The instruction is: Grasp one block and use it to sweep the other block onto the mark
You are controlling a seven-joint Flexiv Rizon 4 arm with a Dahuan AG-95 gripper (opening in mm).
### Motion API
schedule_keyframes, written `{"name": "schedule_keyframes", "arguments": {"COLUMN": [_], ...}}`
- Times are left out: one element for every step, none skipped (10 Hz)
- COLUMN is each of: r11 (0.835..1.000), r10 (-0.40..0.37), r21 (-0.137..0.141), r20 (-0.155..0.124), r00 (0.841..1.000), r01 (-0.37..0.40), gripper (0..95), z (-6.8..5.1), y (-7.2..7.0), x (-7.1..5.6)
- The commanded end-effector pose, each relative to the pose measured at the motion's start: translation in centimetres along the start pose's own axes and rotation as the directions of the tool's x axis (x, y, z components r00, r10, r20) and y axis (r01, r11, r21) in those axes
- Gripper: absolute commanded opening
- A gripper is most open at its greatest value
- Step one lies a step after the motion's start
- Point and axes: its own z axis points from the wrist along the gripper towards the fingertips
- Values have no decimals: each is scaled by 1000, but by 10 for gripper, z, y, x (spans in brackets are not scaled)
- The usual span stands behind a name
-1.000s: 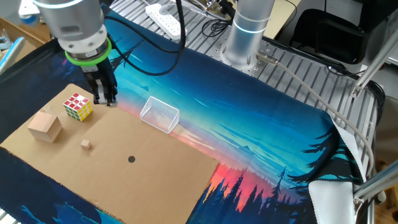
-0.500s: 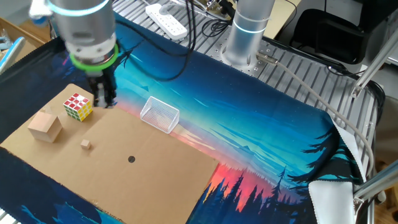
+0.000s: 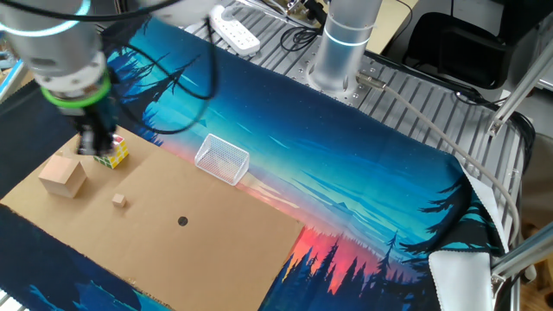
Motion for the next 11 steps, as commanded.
{"name": "schedule_keyframes", "arguments": {"r11": [1000,1000,1000,1000,1000,1000,999,998,996,994,992], "r10": [10,9,4,1,4,18,27,55,81,102,124], "r21": [-16,-13,-10,-10,-13,-17,-19,-26,-32,-34,-41], "r20": [22,24,23,26,25,21,21,28,34,39,47], "r00": [1000,1000,1000,1000,1000,1000,999,998,996,994,991], "r01": [-10,-8,-4,-1,-4,-18,-27,-54,-80,-101,-122], "gripper": [0,0,0,0,190,190,190,190,380,380,380], "z": [8,11,18,22,24,24,24,24,27,30,35], "y": [-5,-6,-9,-12,-13,-12,-11,-7,-2,2,5], "x": [-31,-38,-53,-64,-74,-81,-85,-91,-96,-101,-107]}}
